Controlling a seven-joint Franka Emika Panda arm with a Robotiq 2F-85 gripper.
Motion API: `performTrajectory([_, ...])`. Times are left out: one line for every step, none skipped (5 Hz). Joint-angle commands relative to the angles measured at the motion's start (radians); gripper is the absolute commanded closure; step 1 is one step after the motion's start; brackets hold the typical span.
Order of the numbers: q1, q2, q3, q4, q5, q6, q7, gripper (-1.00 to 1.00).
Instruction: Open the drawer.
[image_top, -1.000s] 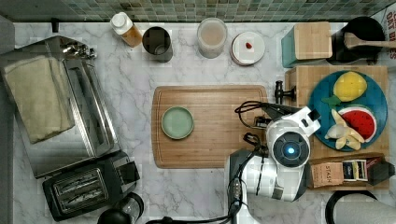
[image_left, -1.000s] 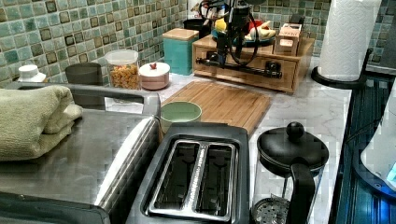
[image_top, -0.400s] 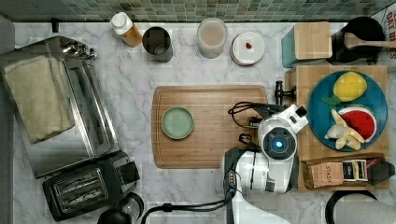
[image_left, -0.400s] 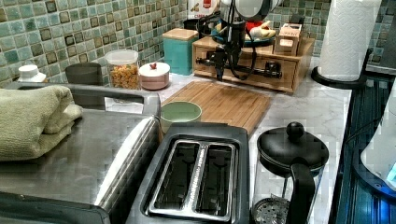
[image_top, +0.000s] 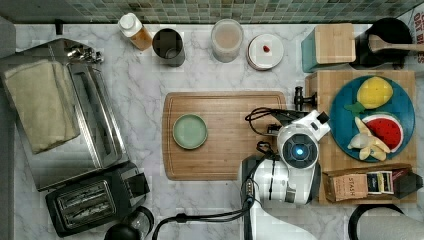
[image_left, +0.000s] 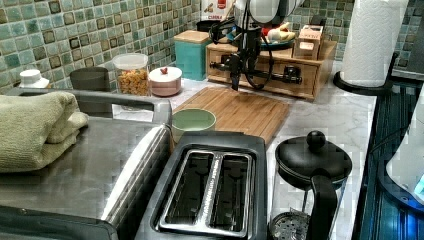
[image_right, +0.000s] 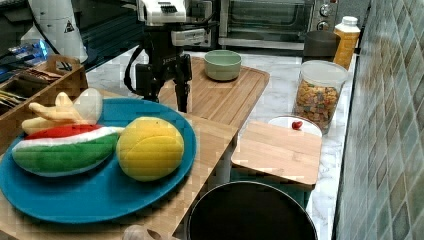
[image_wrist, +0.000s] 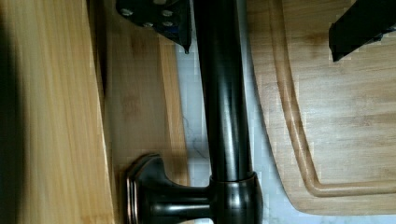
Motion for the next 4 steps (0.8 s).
performTrajectory([-0.061,0.084,0.094,0.118,0.131,-0.100,-0.206,-1.00])
performTrajectory([0.048,0.055,0.027,0.118,0.283,-0.180,-0.322,-1.00])
performTrajectory([0.058,-0.014,0.081,0.076,0.218,-0.208,-0.122,-1.00])
performTrajectory([0.075,-0.001,0.118,0.069,0.272,-0.156,-0.139,-1.00])
